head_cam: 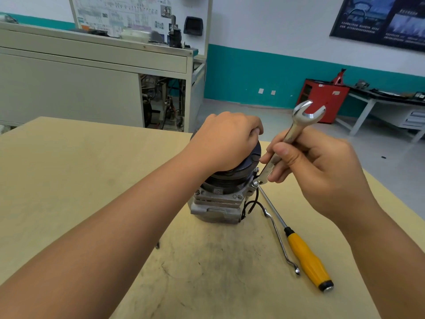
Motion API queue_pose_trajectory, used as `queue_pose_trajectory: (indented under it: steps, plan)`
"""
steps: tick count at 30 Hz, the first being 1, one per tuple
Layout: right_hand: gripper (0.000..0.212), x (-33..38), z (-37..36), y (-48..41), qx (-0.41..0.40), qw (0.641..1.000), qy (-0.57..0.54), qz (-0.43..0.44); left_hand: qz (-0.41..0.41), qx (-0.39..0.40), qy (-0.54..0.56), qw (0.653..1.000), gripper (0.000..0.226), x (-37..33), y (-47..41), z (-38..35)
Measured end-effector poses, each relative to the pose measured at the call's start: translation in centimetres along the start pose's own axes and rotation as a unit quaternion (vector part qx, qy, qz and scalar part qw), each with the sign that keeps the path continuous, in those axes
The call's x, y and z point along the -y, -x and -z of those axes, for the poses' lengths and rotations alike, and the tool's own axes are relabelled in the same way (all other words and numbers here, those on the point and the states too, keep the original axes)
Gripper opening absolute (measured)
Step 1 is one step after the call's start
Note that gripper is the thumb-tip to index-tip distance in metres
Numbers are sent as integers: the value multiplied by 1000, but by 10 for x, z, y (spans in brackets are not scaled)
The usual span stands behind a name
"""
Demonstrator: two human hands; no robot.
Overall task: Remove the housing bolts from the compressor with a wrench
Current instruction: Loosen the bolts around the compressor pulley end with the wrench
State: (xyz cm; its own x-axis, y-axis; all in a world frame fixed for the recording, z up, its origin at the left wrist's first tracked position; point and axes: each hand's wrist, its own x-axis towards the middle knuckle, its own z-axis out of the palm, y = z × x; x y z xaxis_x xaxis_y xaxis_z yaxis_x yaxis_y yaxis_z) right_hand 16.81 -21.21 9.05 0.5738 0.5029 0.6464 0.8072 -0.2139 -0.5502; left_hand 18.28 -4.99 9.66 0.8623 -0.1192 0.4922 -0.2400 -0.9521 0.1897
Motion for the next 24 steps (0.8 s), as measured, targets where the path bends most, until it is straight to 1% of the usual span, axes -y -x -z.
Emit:
queue_pose_trajectory:
  steps: [5,11,14,17,24]
  plan:
    - [12,-2,-1,0,18,1000,7,7,-4,-9,15,1000,15,0,1,1]
    - [11,-1,-1,2,7,1000,7,18,-3,-10,17,1000,17,0,0,1]
    - [10,-2,0,1,-1,1000,6,14,-1,-6,8,1000,28,0,0,1]
    - [10,-3,-1,0,2,1000,12,14,-7,-11,13,1000,17,0,1,1]
    - [9,-3,-4,-2,-5,1000,3,9,-5,-5,18,1000,16,1,0,1]
